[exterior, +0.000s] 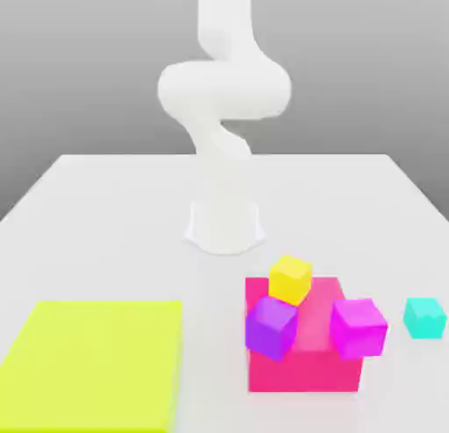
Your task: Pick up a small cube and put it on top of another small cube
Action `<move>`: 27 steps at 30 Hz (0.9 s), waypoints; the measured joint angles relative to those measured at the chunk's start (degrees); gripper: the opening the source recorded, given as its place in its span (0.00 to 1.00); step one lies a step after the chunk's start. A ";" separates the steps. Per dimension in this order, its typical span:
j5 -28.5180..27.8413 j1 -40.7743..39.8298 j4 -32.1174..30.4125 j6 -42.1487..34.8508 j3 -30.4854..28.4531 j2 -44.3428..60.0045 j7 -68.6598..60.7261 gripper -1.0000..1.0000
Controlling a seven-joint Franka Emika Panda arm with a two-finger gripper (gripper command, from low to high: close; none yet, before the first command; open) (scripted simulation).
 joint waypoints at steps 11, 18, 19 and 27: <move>0.59 13.83 -6.31 10.84 5.84 23.11 -17.19 0.50; -1.50 21.54 -10.27 17.63 11.59 37.71 -26.19 0.50; -2.22 23.04 -10.83 18.60 12.18 39.82 -27.17 0.50; -11.72 30.22 -12.85 27.60 11.89 56.91 -28.71 0.50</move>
